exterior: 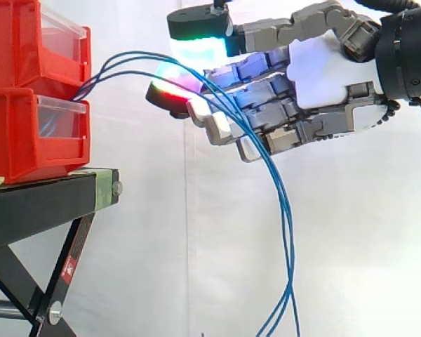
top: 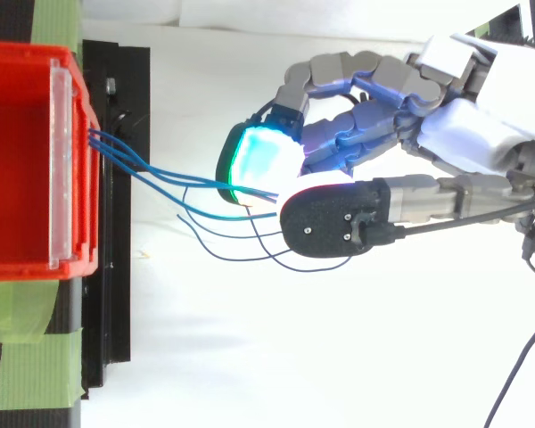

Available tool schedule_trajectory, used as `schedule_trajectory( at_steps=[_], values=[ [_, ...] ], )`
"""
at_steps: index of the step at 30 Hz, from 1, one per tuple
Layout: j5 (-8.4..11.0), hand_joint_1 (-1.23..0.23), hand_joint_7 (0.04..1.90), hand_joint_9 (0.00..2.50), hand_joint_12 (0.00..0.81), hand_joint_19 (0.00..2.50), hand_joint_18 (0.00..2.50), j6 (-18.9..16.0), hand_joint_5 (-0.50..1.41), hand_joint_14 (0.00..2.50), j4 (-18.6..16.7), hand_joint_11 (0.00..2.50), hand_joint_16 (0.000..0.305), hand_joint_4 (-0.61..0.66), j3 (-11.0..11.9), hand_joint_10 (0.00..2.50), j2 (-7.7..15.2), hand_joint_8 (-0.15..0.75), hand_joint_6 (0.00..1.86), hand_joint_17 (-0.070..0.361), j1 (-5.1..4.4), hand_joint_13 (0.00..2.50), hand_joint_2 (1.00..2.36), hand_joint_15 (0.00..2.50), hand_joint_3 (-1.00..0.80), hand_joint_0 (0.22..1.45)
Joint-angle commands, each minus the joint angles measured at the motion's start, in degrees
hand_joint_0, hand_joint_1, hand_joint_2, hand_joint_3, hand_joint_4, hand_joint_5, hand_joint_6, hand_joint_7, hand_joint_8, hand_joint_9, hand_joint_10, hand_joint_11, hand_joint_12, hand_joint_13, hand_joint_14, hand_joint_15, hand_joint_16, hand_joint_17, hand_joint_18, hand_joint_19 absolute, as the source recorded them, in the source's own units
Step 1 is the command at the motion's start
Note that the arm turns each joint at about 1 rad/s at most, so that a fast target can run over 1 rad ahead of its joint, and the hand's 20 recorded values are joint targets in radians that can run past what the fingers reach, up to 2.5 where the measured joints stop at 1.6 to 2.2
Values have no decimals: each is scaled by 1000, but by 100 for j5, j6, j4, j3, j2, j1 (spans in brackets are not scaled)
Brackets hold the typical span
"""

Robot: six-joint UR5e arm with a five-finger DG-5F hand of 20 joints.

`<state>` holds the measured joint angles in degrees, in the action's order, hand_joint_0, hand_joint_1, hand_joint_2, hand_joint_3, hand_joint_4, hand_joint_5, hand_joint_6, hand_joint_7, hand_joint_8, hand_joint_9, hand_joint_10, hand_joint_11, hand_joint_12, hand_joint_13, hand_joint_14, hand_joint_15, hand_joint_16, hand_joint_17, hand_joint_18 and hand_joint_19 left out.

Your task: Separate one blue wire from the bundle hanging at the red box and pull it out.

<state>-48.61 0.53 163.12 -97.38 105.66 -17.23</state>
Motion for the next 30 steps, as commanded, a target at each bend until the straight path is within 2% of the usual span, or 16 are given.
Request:
schedule_trajectory(
  at_steps=[1, 12, 30],
  values=[
    [0, -728, 1083, 629, 386, 1189, 743, 0, -224, 23, 0, 1243, 48, 191, 0, 19, -2, 338, 827, 107, 0, 900, 1026, 1251, -159, 661],
    [0, -763, 1088, 590, 395, 1184, 700, 0, -238, 22, 0, 1248, 48, 191, 0, 19, -2, 330, 829, 108, 0, 856, 1025, 1241, -148, 645],
    [0, -672, 1099, 600, 409, 1190, 694, -9, -214, 24, 0, 1223, 51, 222, 0, 19, -2, 347, 762, 114, 0, 831, 1006, 1202, -433, 550]
  ],
)
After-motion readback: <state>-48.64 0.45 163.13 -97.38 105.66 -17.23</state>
